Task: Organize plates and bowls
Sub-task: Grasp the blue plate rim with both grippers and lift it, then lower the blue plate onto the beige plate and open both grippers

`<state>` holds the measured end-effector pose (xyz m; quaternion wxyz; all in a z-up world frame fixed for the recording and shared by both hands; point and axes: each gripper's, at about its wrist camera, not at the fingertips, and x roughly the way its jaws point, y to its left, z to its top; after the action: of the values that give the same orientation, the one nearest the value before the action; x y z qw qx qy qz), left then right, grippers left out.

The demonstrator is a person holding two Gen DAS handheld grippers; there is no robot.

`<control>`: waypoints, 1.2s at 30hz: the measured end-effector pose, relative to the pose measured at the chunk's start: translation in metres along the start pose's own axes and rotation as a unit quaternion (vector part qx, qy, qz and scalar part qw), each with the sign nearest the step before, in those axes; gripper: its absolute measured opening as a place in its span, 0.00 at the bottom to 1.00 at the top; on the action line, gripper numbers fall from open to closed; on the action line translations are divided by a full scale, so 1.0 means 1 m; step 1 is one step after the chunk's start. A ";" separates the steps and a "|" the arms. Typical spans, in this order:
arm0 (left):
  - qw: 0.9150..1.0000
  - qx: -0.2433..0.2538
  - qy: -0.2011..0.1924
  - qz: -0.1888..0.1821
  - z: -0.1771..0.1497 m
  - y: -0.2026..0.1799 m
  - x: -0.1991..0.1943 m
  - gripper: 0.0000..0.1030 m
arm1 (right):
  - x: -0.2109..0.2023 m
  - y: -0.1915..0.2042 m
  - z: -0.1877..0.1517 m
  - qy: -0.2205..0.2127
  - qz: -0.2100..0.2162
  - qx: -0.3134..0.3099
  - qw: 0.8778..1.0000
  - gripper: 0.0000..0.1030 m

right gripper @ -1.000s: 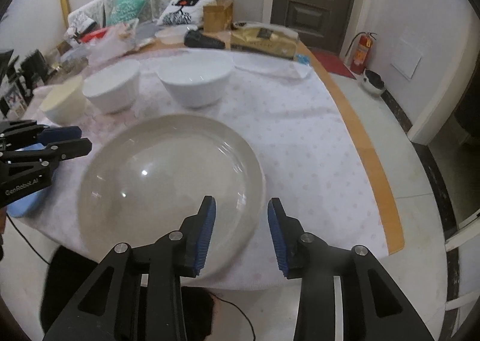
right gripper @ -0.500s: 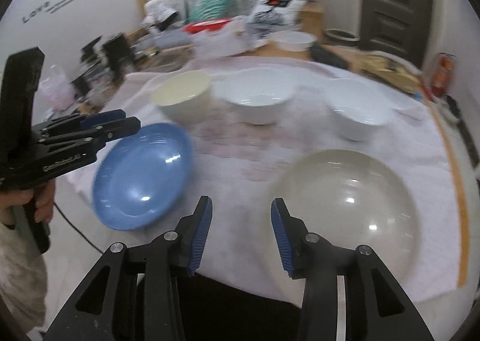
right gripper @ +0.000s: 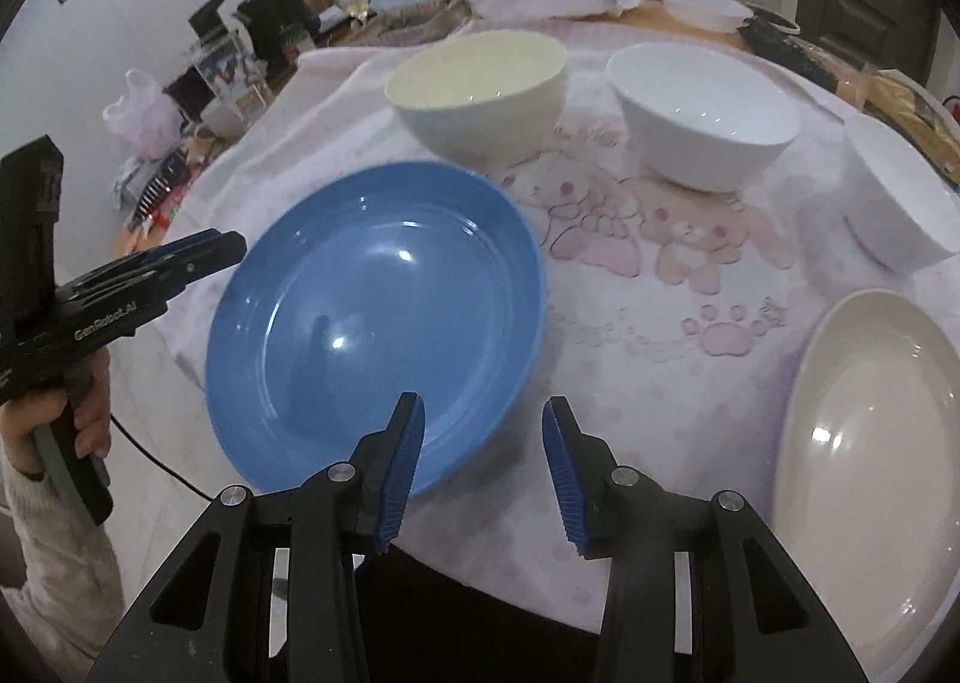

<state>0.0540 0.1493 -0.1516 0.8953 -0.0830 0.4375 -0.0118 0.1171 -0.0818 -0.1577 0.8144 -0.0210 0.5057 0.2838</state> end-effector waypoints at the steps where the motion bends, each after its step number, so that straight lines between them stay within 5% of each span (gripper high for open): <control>1: 1.000 0.000 0.002 -0.001 -0.003 0.002 0.001 0.35 | 0.002 0.001 -0.001 0.002 0.000 0.000 1.000 0.35; 6: 1.000 0.001 0.012 -0.005 -0.008 0.000 0.010 0.32 | 0.010 0.002 -0.001 0.010 -0.001 -0.002 1.000 0.31; 14: 1.000 0.007 0.018 0.000 -0.011 -0.002 0.015 0.11 | 0.014 0.004 0.000 0.013 -0.006 -0.006 1.000 0.21; 36: 0.999 0.043 -0.004 -0.008 0.004 -0.049 -0.009 0.10 | -0.025 -0.027 -0.012 -0.026 -0.009 0.025 0.999 0.21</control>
<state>0.0539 0.1026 -0.1344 0.8996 -0.0475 0.4326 -0.0375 0.1121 -0.1194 -0.1495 0.8303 0.0021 0.4906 0.2646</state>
